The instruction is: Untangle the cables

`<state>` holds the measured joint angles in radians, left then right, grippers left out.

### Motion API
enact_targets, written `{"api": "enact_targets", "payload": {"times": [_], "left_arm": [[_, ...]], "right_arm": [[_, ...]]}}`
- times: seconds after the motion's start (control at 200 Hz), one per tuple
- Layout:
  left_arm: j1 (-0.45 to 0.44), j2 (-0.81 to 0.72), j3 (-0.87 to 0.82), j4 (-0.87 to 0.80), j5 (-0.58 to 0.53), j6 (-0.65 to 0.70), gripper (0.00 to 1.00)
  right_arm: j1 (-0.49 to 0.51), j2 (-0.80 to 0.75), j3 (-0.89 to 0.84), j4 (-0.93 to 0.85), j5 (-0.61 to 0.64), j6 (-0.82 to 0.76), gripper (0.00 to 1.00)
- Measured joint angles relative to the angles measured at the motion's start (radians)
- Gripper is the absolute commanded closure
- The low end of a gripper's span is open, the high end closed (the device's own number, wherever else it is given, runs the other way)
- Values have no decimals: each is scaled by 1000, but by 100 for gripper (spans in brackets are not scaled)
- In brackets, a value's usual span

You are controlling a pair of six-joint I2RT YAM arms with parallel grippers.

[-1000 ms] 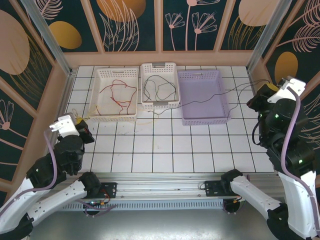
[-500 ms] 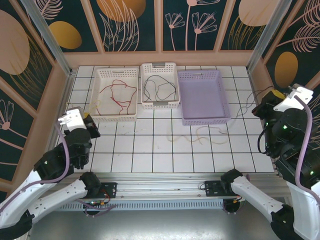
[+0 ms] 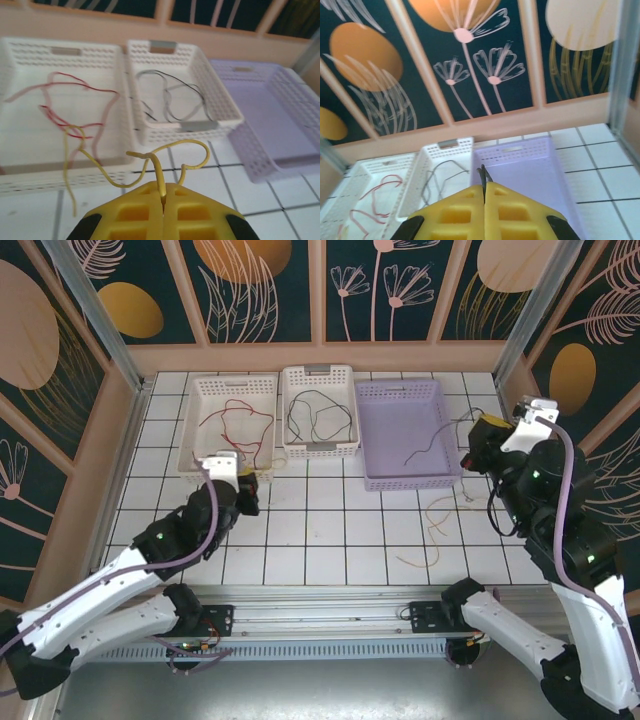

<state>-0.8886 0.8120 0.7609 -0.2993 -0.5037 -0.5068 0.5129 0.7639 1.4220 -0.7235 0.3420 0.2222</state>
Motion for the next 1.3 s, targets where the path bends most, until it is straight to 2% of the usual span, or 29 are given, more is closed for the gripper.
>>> {"api": "enact_targets", "payload": {"times": [0.245,0.44,0.571,0.761,0.911,1.301], "left_arm": [[0,141,-26,141,209,-38,100],[0,161,-54,186,282,-55,100],[0,164,-9,191,313,-35,100],[0,201,141,221,344,22,100],[0,237,181,260,367,53,100],[0,524,448,406,519,174,100]], "right_arm": [[0,56,14,63,-159,33,100],[1,86,27,101,-236,54,100],[2,84,26,114,-251,65,100],[2,62,3,126,-264,76,100],[2,40,2,126,-257,76,100],[2,-50,2,126,-212,76,100]]}}
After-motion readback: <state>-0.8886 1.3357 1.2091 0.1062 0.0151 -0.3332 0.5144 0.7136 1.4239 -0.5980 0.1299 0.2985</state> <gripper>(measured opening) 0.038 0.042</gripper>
